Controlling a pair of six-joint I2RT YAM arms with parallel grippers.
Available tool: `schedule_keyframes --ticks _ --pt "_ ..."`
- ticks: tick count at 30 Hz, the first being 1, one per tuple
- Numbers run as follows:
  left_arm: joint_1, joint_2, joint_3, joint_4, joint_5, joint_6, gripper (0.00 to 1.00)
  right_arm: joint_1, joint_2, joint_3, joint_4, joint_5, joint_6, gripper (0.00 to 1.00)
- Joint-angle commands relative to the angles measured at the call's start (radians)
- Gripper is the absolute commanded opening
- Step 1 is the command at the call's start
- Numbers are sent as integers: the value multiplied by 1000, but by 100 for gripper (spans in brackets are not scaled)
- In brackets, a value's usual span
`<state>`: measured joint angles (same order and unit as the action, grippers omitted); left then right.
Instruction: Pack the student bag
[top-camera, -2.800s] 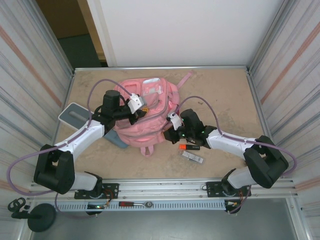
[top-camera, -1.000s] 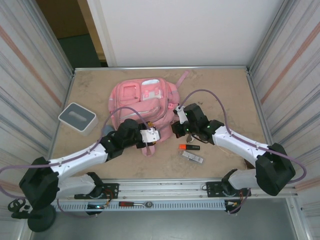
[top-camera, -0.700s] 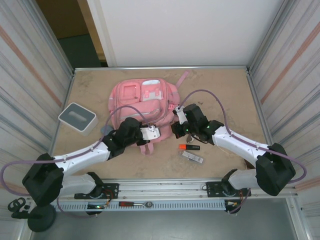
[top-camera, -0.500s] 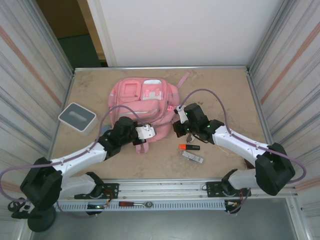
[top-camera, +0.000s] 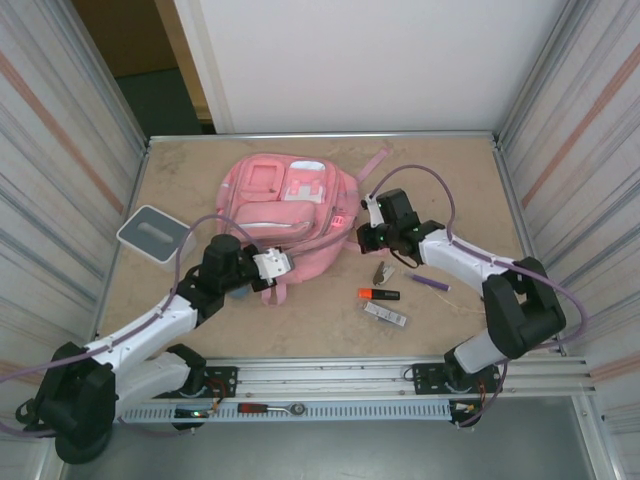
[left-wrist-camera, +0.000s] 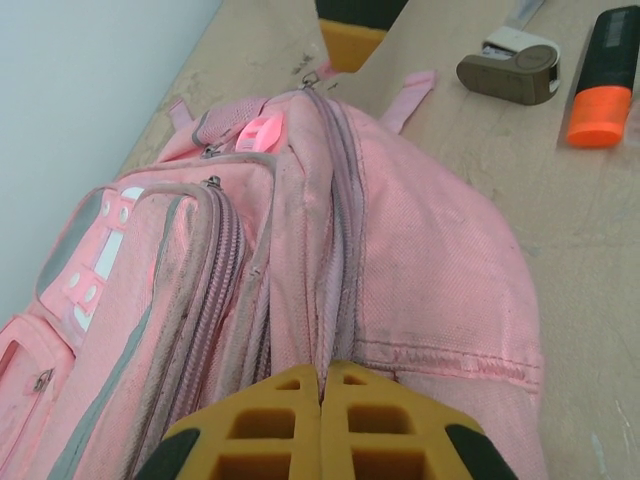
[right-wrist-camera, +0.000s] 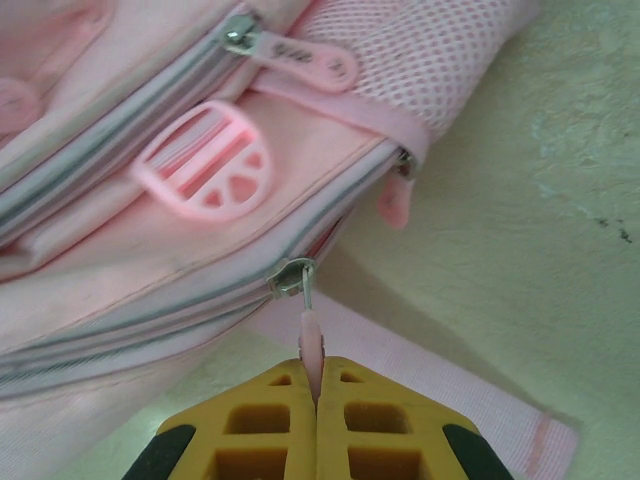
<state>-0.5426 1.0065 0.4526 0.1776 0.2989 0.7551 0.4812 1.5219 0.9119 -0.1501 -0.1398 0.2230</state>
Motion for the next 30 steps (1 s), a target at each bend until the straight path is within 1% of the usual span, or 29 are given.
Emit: schedule_keyframes --ticks 1,4,6,7,8,9,10,11,12,13,15,17,21,23,24,25,26,27,28,30 --pt "23 -56 -6 77 54 -29 0 -76 68 51 -30 90 1 0" --pt "27 -65 3 79 96 -36 0 -119 150 106 -47 66 30 0" --pt "30 -65 6 80 112 -37 0 -136 195 144 -56 7 36 0" --pt "31 -63 6 82 114 -36 0 -142 204 157 -64 -34 38 2" --pt "32 -59 9 78 114 -34 0 -142 198 162 -77 -75 37 10" --pt "32 -56 11 73 115 -34 0 -149 183 159 -87 -112 38 19" --pt "32 -54 14 67 118 -34 0 -159 157 147 -91 -166 50 31" --pt "32 -54 12 66 119 -34 0 -177 132 134 -79 -224 75 40" --pt "32 -52 12 67 121 -35 0 -200 109 117 -47 -303 122 46" --pt "32 -52 12 68 124 -36 0 -221 102 108 2 -376 182 51" --pt "32 -47 14 68 129 -36 0 -237 136 126 75 -452 282 57" --pt "32 -42 21 62 130 -37 0 -237 209 183 102 -455 356 63" --pt "32 -39 24 62 139 -44 0 -234 413 328 142 -457 470 66" --pt "32 -37 28 61 146 -48 0 -224 499 410 137 -470 497 65" --pt "32 -36 29 59 148 -49 0 -219 534 441 150 -487 509 62" --pt "31 -35 31 59 146 -51 0 -217 558 463 159 -497 519 57" --pt "32 -32 32 59 141 -55 0 -218 568 477 159 -500 521 50" --pt "31 -26 36 55 135 -57 0 -224 568 481 158 -498 517 40" --pt "32 -19 44 48 128 -59 0 -232 558 474 157 -490 509 28" --pt "32 3 60 38 112 -71 0 -257 510 432 159 -466 494 10"
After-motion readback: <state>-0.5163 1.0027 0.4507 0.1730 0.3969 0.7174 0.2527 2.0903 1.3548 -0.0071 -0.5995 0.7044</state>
